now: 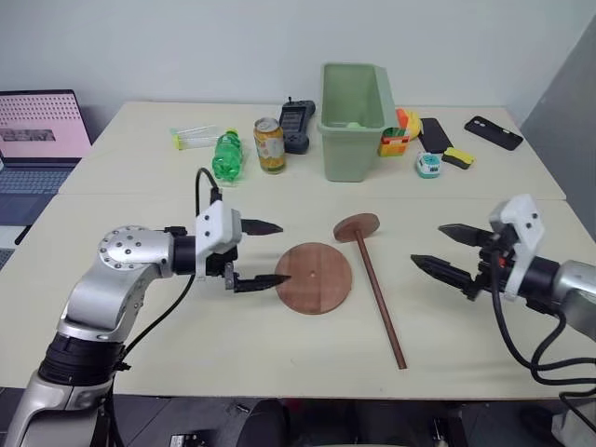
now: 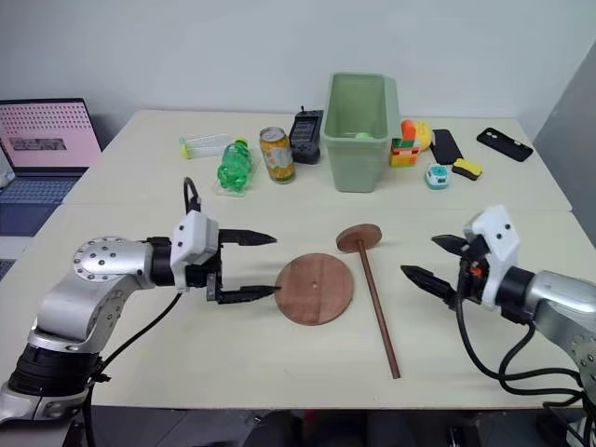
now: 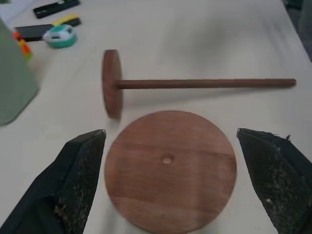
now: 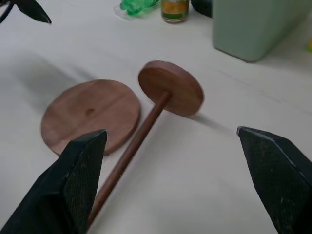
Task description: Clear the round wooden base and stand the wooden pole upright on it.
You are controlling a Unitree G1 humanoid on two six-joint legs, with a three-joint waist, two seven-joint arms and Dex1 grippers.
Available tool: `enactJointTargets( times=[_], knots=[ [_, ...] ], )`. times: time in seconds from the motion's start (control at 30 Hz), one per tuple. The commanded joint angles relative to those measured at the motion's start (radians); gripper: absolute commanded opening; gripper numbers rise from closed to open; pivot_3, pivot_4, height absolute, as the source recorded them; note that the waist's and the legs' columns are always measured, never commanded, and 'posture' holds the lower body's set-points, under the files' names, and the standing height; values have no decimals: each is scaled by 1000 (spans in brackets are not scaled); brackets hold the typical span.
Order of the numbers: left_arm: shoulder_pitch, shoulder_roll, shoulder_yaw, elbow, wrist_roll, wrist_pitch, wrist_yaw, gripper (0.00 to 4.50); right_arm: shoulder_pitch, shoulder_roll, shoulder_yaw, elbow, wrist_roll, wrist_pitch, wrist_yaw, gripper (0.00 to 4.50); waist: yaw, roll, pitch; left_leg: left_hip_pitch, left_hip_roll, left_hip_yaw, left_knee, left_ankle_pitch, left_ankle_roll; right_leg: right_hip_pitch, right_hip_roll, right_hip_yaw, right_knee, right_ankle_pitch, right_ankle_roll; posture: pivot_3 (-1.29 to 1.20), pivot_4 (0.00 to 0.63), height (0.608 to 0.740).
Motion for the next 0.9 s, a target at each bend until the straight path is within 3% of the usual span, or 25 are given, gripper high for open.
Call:
enactJointTargets(
  times=[0.03, 0.17, 0.4, 0.63, 0.9],
  knots=[
    [-24, -12, -63, 8, 62, -101, -40, 4500, -229, 89, 95, 65, 38, 337, -191, 4443, -2, 0, 0, 0, 0, 0, 0, 0, 0, 0, 0, 0, 0, 0, 0, 0, 150, 740],
    [-20, -25, -88, 34, 104, -165, -39, 4500, -389, 190, 182, 167, -7, 496, -300, 4443, 1, 0, 0, -1, 0, 0, 0, 0, 0, -1, 0, 0, 0, 0, 0, 0, 150, 740],
    [20, -37, -98, 43, 142, -238, -31, 4500, -513, 246, 322, 417, -24, 504, -436, 4443, 1, 0, 0, -5, -2, 0, 0, 0, 0, -4, -2, 0, -1, 0, 0, 0, 150, 740],
    [59, -46, -96, 40, 164, -277, -12, 4500, -629, 285, 383, 598, 22, 504, -463, 4443, -2, 0, 0, -3, 0, 0, 0, 0, 0, -4, -2, 0, 0, 0, 0, 0, 150, 740],
    [87, -45, -85, 49, 175, -307, 10, 4500, -693, 253, 410, 614, 104, 504, -454, 4443, -2, 1, 0, -4, -1, 0, 0, 0, 0, -5, -2, -1, 0, 0, 0, 0, 150, 740]
  ],
)
